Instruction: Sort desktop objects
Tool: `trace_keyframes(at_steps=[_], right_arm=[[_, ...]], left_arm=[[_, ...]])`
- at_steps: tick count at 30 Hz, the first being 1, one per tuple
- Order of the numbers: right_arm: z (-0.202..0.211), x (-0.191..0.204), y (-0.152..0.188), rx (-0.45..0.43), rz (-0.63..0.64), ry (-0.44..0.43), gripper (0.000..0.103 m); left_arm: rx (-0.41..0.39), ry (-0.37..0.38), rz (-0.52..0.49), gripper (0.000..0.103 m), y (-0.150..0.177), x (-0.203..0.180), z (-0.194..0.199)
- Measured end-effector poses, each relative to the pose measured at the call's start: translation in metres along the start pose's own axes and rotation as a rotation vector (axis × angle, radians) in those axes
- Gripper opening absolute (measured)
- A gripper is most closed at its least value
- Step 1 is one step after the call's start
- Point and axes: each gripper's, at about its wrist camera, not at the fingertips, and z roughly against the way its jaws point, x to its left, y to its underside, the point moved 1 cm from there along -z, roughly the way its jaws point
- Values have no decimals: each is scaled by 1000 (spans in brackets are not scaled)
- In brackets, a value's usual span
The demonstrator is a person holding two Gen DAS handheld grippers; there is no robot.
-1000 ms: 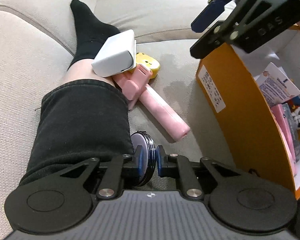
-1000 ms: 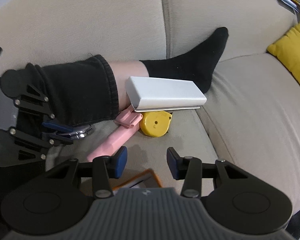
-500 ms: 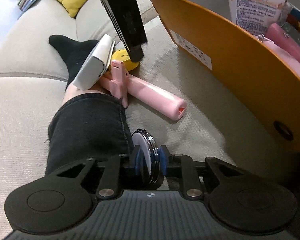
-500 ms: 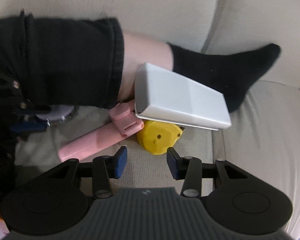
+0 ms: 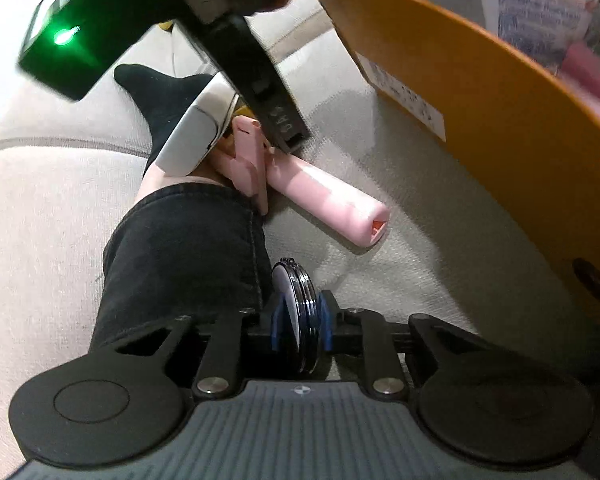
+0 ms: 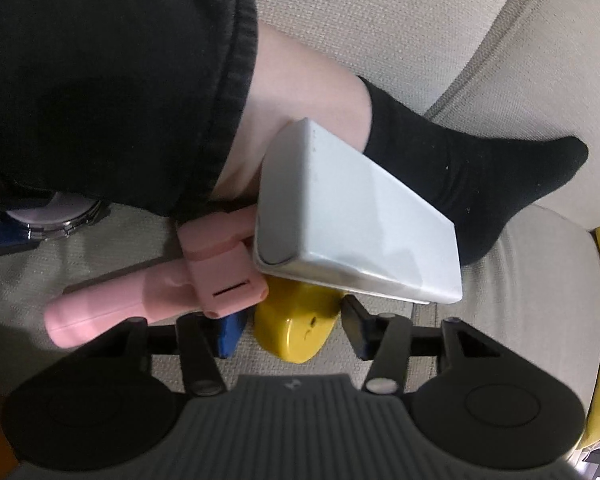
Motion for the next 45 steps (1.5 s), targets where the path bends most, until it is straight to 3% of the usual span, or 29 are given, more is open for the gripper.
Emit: trace_keyframes(at_steps=[3, 8, 12, 14, 18, 20, 26, 33, 39, 45], right_arm=[[4, -4, 2, -3, -25, -2, 38], [16, -11, 12, -18, -72, -17, 25], [32, -16, 24, -24, -144, -81, 23], [38, -22, 30, -32, -205, -154, 23], [38, -32, 39, -1, -322, -255, 23], [33, -32, 42, 18, -345, -245, 23], [35, -32, 46, -1, -408, -244, 22], [76, -35, 59, -105, -497, -182, 22], [133, -35, 91, -241, -599, -128, 22], [182, -17, 141, -325, -702, -110, 22]], left_arm=[[4, -24, -26, 24, -1, -5, -2], [-17, 12, 44, 20, 0, 8, 3], [-55, 47, 118, 17, 2, 19, 14], [-78, 83, 173, 16, 0, 26, 22], [-89, 262, 334, 15, 2, 52, 24], [-70, 282, 413, 15, 2, 59, 22], [-56, 321, 509, 15, 8, 71, 10], [-99, 304, 571, 15, 16, 74, 25], [-203, 350, 662, 15, 19, 89, 63], [-342, 421, 663, 15, 3, 96, 107]])
